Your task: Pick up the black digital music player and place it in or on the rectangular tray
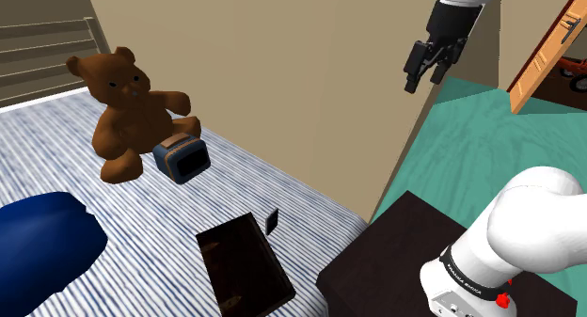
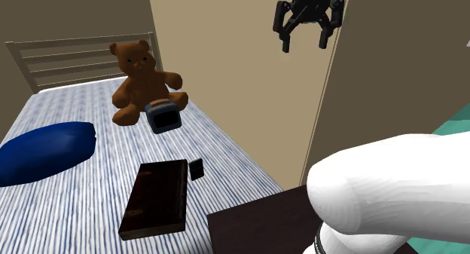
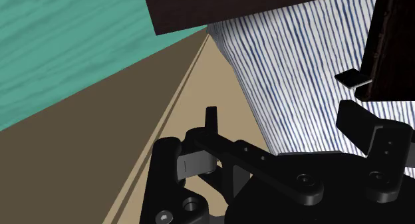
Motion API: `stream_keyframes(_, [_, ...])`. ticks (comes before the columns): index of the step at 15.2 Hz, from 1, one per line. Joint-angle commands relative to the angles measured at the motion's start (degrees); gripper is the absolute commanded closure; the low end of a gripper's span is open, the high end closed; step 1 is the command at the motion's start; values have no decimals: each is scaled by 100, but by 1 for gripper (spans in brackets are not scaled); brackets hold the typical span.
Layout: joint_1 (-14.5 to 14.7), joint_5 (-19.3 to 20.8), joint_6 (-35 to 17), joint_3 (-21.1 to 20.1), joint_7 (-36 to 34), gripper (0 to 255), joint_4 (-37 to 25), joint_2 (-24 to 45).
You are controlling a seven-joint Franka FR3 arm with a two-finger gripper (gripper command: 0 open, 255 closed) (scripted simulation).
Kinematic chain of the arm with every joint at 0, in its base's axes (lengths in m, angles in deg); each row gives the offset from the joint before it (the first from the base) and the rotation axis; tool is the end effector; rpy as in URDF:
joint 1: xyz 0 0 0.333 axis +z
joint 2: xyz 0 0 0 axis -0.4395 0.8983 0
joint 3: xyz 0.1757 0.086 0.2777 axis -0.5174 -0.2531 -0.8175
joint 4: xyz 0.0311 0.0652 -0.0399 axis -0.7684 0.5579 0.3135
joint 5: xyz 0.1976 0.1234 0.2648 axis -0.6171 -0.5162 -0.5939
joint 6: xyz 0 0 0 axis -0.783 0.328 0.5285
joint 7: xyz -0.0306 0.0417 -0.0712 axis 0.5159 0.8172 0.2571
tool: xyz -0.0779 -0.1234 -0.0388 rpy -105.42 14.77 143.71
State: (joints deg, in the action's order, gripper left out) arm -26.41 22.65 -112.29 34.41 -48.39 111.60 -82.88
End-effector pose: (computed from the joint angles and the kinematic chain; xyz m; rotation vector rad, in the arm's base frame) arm 0.2278 -0.0222 0.5877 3.0736 -0.2295 0.0293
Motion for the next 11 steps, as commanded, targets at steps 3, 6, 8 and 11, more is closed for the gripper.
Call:
stream_keyframes(3, [56,-89,-339,-105,-120,0,285,61])
stream_keyframes(6, [147,-220,-862,-268,-297,0,665,214])
stream_keyframes(8, [212,-304,-1223,-380,-411,0,885,358])
stream_keyframes(11, [309,-425,-1779,-554,-580,0,1164,639])
